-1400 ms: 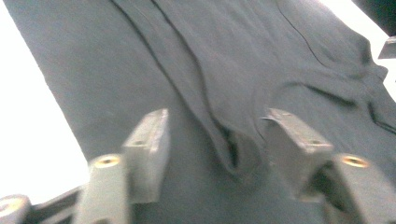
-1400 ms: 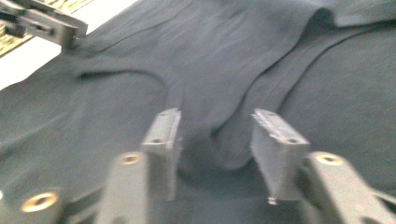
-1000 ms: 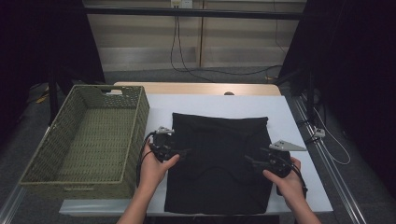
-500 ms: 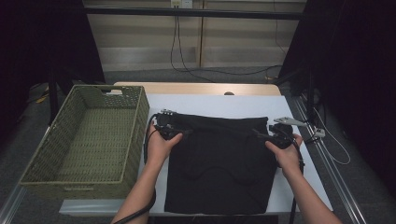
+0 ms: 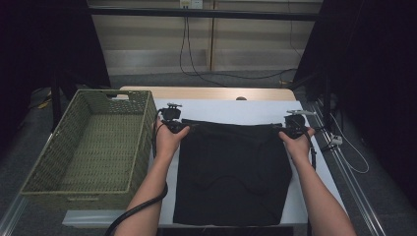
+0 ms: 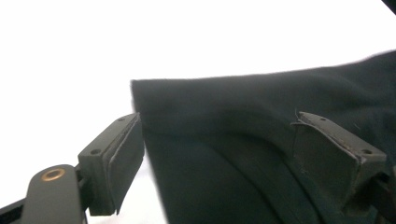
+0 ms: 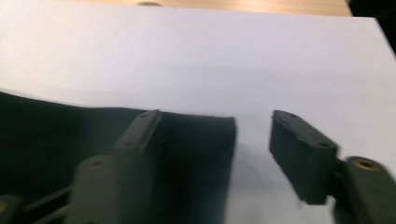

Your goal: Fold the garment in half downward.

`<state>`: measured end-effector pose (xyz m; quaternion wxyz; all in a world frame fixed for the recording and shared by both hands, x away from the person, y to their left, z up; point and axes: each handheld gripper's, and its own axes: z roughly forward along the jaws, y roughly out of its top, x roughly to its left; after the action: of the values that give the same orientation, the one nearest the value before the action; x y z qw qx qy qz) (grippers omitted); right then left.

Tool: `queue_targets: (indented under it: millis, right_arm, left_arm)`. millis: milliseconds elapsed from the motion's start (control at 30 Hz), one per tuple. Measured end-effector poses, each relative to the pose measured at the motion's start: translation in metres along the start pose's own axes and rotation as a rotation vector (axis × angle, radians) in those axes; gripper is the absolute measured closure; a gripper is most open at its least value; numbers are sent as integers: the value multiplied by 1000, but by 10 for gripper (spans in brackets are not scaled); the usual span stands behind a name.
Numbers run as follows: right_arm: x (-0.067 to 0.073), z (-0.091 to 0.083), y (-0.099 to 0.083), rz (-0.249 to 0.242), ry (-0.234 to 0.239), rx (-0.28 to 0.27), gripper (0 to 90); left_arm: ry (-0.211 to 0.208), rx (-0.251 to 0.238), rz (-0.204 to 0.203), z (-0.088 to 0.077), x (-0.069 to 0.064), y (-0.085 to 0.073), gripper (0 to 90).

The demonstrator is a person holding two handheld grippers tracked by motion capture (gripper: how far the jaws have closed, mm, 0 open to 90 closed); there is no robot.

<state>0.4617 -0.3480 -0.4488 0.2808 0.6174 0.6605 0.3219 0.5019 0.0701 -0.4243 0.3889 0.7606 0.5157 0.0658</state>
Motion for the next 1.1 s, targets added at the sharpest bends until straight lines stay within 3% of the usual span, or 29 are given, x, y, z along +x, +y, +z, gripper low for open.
queue_targets:
  millis: [33, 133, 167, 267, 300, 433, 533, 600, 667, 700, 733, 800, 867, 1000, 1033, 1100]
  right_arm:
    - [-1, 3, -1, -16, -5, 11, 393]
    - [-5, 12, -7, 40, 22, 47, 488]
    - [-5, 14, -9, 46, 23, 32, 506]
    - [-5, 14, -8, 25, 29, 38, 563]
    - [-3, 13, -8, 35, 62, 42, 684]
    - [1, 13, -9, 20, 54, 42, 721]
    - [1, 14, -10, 2, 56, 28, 731]
    - [2, 13, -10, 0, 60, 36, 760]
    - [3, 13, -10, -10, 66, 33, 801]
    - [3, 13, -10, -10, 66, 33, 801]
    - [5, 12, -10, -26, 69, 34, 833]
    - [6, 12, -10, -35, 65, 31, 843]
    - [5, 12, -10, -23, 83, 31, 847]
    - [-1, 11, -11, 30, 105, 29, 857]
    - [-2, 11, -10, 46, 108, 32, 858]
    - [-5, 10, -8, 40, 94, 16, 860]
  left_arm:
    - [15, -8, 5, 1, 3, 2, 171]
    - [34, -6, -19, 6, 11, 5, 178]
    - [44, -14, -19, 7, 13, 6, 184]
    - [58, -15, -34, 11, 18, 7, 195]
    - [86, -25, -42, 15, 22, 9, 209]
    - [103, -33, -53, 25, 27, 12, 234]
    - [83, -26, -73, 30, 28, 11, 267]
    - [89, -10, -71, 37, 29, 9, 328]
    - [95, -30, -57, 39, 25, 8, 388]
    - [95, -30, -57, 39, 25, 8, 486]
    - [92, 4, -35, 38, 23, 7, 527]
    - [84, 21, -26, 37, 21, 6, 660]
    - [76, 50, -37, 36, 20, 6, 802]
    - [94, 69, 4, 33, 18, 9, 857]
    - [121, 60, 35, 30, 17, 12, 859]
    - [147, 38, 46, 26, 17, 17, 861]
